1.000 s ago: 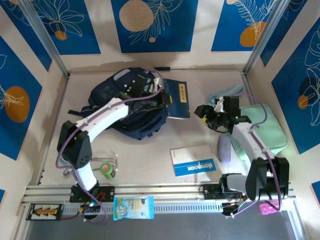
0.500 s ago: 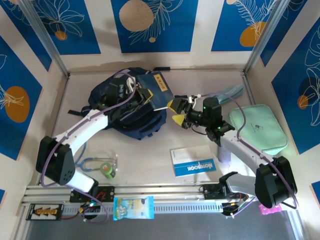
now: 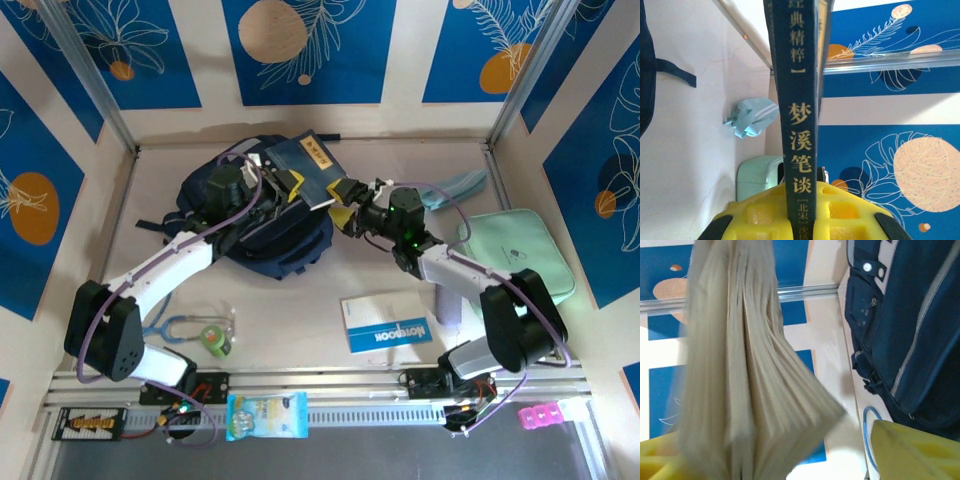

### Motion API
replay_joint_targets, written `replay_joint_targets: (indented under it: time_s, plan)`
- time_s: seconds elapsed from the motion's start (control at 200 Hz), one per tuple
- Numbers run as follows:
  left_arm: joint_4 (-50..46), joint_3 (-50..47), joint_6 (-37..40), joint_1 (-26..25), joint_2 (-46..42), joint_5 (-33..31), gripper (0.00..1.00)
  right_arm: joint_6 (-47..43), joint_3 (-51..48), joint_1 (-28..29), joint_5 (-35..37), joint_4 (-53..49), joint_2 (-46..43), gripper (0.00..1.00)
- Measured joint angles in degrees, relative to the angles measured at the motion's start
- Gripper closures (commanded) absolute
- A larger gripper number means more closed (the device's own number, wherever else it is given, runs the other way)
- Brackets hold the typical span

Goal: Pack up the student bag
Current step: Pass the book.

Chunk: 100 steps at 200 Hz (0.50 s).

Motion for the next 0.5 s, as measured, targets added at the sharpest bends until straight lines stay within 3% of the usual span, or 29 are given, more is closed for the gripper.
replay_joint_targets:
  time_s: [0.18, 0.33, 0.5]
  plan:
    - [3.1, -1.3, -3.3, 0.1, 0.0, -0.1, 1.0, 3.4, 1.6, 1.5, 3.1, 4.8, 1.9, 0.58]
    - [4.7, -2.1, -4.4, 0.1, 0.1, -0.1, 0.9, 6.6, 1.4, 1.9, 5.7, 8.0, 2.1, 0.9]
    - [3.5, -2.6, -1.5, 0.7, -0.1, 0.3, 0.44, 6.5, 1.4, 1.9, 7.3, 2.9, 0.3, 0.98]
